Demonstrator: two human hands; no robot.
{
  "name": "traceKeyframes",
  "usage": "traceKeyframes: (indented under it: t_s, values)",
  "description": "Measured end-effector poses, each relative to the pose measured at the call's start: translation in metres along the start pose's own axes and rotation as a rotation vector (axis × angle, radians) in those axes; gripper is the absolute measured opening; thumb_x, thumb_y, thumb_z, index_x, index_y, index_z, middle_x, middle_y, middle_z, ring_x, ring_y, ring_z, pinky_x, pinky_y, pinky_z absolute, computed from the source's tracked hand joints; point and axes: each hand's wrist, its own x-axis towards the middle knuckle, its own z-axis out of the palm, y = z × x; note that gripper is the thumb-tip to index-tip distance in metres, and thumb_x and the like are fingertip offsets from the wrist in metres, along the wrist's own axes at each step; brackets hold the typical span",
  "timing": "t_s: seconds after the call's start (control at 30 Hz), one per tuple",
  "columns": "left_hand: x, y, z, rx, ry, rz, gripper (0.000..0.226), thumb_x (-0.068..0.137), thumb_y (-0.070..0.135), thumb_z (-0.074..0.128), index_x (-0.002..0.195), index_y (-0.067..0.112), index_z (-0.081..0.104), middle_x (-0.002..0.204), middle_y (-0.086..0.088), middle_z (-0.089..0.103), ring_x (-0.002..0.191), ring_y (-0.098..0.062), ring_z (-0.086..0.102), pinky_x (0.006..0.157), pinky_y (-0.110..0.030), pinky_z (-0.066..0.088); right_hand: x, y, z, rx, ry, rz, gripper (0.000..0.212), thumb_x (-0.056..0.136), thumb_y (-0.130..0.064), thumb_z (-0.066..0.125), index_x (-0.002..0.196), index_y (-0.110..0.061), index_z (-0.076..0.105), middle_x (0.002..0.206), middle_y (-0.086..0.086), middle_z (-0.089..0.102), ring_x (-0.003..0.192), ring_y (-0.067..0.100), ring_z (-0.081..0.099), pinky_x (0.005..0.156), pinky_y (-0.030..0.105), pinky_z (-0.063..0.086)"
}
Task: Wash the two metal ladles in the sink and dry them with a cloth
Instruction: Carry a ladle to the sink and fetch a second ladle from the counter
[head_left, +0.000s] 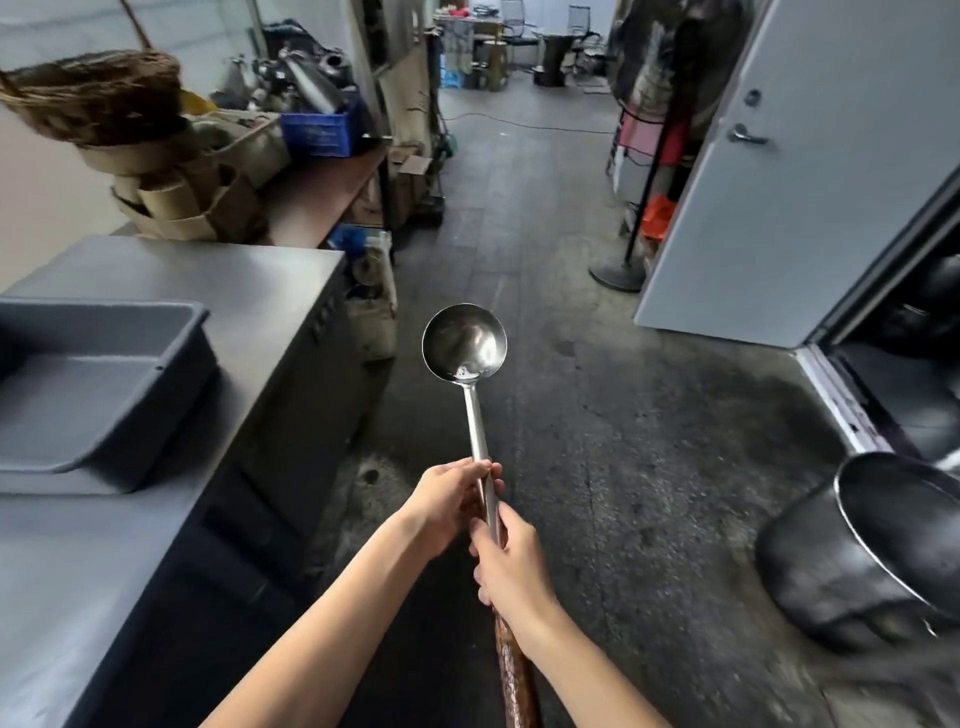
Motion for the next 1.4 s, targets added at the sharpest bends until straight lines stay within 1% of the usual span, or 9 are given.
traceKeyframes:
  t_s: [0.33,0.53,0.8,0.97,1.1,1.17,1.27,1.33,1.4]
  values:
    - [0.028,-0.064,0.145,0.153,-0.162,-0.115,0.016,0.096,0.007,0.057,0.088,0.001,0.071,0.070,-0.010,0.065,0.061,-0.017,0.062,0.061,-0.029,0.047,-0.015,0.036,-0.128,0.105,0.253,0.037,0.014,0.104,-0.017,0.053,0.102,-0.026,0.064,0.066,-0.002,0.054,0.041,0.006,0.043,0.039,0.024,0.033]
    - [0.042,-0.101,0.222,0.245,-0.315,-0.218,0.017,0.096,0.009,0.056,0.088,0.000,0.069,0.071,-0.013,0.066,0.063,-0.021,0.059,0.062,-0.031,0.047,-0.020,0.062,-0.187,0.172,0.495,0.081,0.019,0.101,-0.024,0.057,0.095,-0.040,0.065,0.060,-0.003,0.055,0.039,0.009,0.044,0.042,0.025,0.033]
    - [0.047,-0.141,0.321,0.456,-0.490,-0.304,0.020,0.095,0.009,0.055,0.084,0.001,0.070,0.073,-0.013,0.065,0.063,-0.021,0.056,0.062,-0.031,0.046,-0.035,0.077,-0.263,0.331,0.719,0.100,0.016,0.103,-0.017,0.054,0.111,-0.027,0.065,0.052,-0.006,0.050,0.037,0.008,0.042,0.037,0.021,0.031]
    - [0.054,-0.164,0.390,0.540,-0.583,-0.409,0.019,0.094,0.008,0.056,0.086,-0.001,0.071,0.073,-0.013,0.066,0.063,-0.022,0.059,0.062,-0.032,0.049,-0.036,0.094,-0.320,0.270,0.897,0.139,0.011,0.099,-0.025,0.060,0.105,-0.029,0.069,0.058,-0.011,0.062,0.049,0.004,0.056,0.054,0.029,0.045]
    - [0.063,-0.185,0.448,0.605,-0.662,-0.464,0.019,0.092,0.010,0.056,0.088,-0.001,0.071,0.074,-0.014,0.065,0.059,-0.022,0.060,0.058,-0.030,0.049,-0.036,0.098,-0.370,0.246,1.032,0.163,0.018,0.098,-0.028,0.064,0.110,-0.041,0.067,0.072,-0.011,0.065,0.069,0.008,0.064,0.063,0.018,0.047]
    - [0.065,-0.198,0.482,0.619,-0.711,-0.495,0.019,0.092,0.010,0.057,0.088,-0.002,0.071,0.072,-0.014,0.066,0.058,-0.022,0.061,0.057,-0.030,0.048,-0.035,0.102,-0.399,0.257,1.099,0.172,0.021,0.096,-0.030,0.064,0.112,-0.044,0.066,0.080,-0.008,0.069,0.078,0.016,0.070,0.068,0.021,0.049]
    - [0.065,-0.214,0.523,0.616,-0.769,-0.535,0.018,0.091,0.010,0.058,0.090,-0.002,0.072,0.075,-0.014,0.067,0.059,-0.021,0.062,0.057,-0.030,0.048,-0.039,0.107,-0.435,0.262,1.167,0.172,0.026,0.091,-0.034,0.064,0.108,-0.054,0.067,0.072,-0.012,0.068,0.071,0.012,0.067,0.067,0.025,0.050]
    - [0.069,-0.225,0.554,0.636,-0.802,-0.558,0.018,0.090,0.010,0.059,0.089,-0.001,0.074,0.076,-0.014,0.067,0.062,-0.021,0.063,0.061,-0.031,0.047,-0.042,0.107,-0.464,0.267,1.206,0.168,0.028,0.094,-0.028,0.065,0.110,-0.051,0.067,0.067,-0.014,0.067,0.067,0.005,0.065,0.063,0.019,0.048]
    - [0.072,-0.240,0.587,0.666,-0.858,-0.588,0.019,0.090,0.010,0.057,0.089,0.000,0.073,0.077,-0.015,0.066,0.063,-0.022,0.062,0.064,-0.031,0.048,-0.046,0.109,-0.494,0.272,1.262,0.171,0.030,0.097,-0.025,0.064,0.115,-0.049,0.066,0.075,-0.014,0.072,0.072,0.001,0.068,0.064,0.013,0.048]
